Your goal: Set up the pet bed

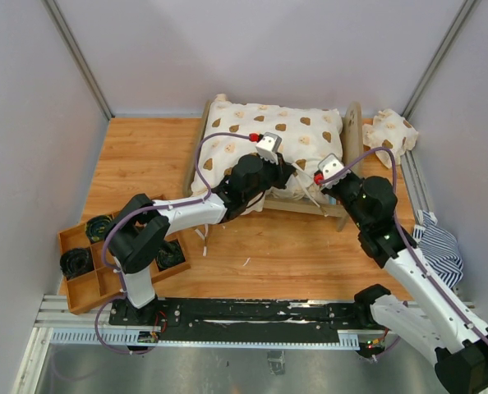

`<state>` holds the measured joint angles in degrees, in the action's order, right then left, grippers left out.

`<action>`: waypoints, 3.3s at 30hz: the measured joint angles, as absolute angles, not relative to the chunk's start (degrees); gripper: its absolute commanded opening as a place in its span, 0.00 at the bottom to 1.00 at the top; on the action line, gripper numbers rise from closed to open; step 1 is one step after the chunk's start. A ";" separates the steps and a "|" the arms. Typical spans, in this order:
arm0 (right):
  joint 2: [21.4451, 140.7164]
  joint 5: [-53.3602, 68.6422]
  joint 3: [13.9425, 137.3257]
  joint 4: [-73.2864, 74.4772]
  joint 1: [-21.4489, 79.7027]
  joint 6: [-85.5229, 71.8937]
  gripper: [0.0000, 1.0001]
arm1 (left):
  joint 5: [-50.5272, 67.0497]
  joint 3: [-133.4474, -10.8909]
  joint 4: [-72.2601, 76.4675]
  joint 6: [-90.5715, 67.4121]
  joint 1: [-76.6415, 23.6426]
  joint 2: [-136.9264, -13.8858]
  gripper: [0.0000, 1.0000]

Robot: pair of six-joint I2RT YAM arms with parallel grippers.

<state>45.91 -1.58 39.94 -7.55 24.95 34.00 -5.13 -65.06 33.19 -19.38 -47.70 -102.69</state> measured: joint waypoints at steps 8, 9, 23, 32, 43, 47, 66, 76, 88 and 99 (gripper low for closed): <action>46.89 -1.10 39.94 -7.40 24.95 41.69 0.00 | -5.28 -65.06 33.12 -19.38 -47.68 -102.69 0.00; 46.76 -1.08 39.94 -7.31 24.93 42.22 0.00 | -5.28 -65.06 33.12 -19.38 -47.68 -102.69 0.00; 45.67 -1.34 34.39 -4.34 24.95 46.54 0.03 | -5.26 -65.06 33.10 -19.84 -47.68 -102.69 0.00; 51.11 -3.55 33.69 -2.70 24.93 42.30 0.15 | -5.17 -65.06 33.10 -20.25 -47.68 -102.69 0.00; 52.14 -5.98 38.09 4.56 24.93 24.03 0.47 | -5.02 -65.06 33.10 -20.93 -47.68 -102.69 0.00; 50.30 -6.13 39.38 10.39 24.93 12.58 0.45 | -4.89 -65.06 33.10 -21.17 -47.68 -102.69 0.00; 40.23 -18.00 33.17 15.35 19.79 -11.33 0.28 | -4.73 -65.06 33.08 -22.20 -47.57 -103.35 0.00; 56.51 -14.31 35.97 -1.61 11.70 -5.37 0.19 | -5.32 -65.28 32.91 -22.41 -47.37 -104.05 0.00; 62.76 -10.50 37.82 1.93 8.58 -13.26 0.47 | -4.34 -66.92 32.80 -24.10 -47.37 -106.85 0.00; 51.27 -10.72 18.24 -5.63 8.58 -31.48 0.44 | -3.18 -67.18 32.82 -25.82 -47.37 -107.00 0.00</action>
